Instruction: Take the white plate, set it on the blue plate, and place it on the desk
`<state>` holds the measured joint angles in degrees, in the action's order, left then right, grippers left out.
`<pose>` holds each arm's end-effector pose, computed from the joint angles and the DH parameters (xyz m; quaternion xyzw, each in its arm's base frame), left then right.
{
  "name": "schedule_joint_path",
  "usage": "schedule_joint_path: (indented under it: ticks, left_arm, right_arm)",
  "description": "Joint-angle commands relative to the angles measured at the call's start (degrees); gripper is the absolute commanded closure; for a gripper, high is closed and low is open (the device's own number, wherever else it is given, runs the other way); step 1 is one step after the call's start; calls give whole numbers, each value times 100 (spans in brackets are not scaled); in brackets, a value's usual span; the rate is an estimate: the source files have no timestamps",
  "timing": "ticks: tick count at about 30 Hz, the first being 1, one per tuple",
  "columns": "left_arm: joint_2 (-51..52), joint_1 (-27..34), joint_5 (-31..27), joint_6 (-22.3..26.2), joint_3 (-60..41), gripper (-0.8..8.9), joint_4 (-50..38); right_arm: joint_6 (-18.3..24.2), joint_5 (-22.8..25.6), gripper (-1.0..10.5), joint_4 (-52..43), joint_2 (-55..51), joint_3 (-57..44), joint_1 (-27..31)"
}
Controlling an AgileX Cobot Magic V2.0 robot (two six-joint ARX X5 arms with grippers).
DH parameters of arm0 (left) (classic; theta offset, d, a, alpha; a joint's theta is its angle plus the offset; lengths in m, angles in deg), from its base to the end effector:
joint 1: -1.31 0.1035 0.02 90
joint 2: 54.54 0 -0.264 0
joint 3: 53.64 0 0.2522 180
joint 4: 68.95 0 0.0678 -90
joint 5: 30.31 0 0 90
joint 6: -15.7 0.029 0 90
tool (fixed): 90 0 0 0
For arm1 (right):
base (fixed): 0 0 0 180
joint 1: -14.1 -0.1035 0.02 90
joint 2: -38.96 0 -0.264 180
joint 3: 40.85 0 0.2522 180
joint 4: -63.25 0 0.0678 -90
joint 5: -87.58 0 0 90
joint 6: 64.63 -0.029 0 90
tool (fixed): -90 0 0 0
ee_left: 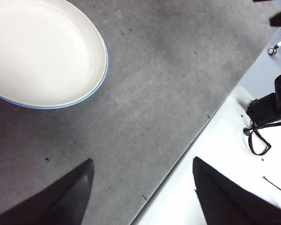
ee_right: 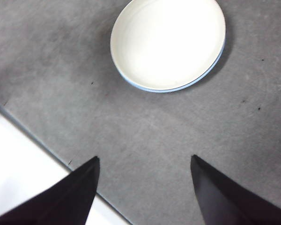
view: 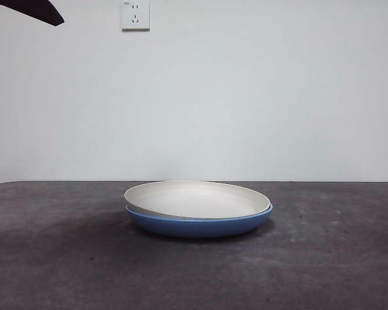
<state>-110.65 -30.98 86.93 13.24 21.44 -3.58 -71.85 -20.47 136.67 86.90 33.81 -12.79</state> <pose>0.1416 -0.1052 0.3369 0.0002 0.4033 -0.4477 0.7981 0.1153 0.0685 0.3435 0.0229 0.4165 0.3253 0.8486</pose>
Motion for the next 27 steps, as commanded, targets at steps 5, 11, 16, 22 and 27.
schedule_joint_path:
  ticks: [5,11,16,22,27]
  left_arm:
    - [-31,-39,26,31,52,474,-24]
    - [-31,-39,26,31,52,474,-22]
    - [-31,-39,26,31,52,516,-24]
    - [-31,-39,26,31,50,804,-24]
    - [-31,-39,26,31,52,804,-37]
  right_arm:
    - [81,-13,638,-44,-92,79,-153]
    - [81,-13,638,-46,-87,79,-153]
    - [81,-13,653,-42,-87,79,-153]
    - [87,-13,939,-39,-87,79,-153]
    - [74,0,939,-59,-87,79,-153]
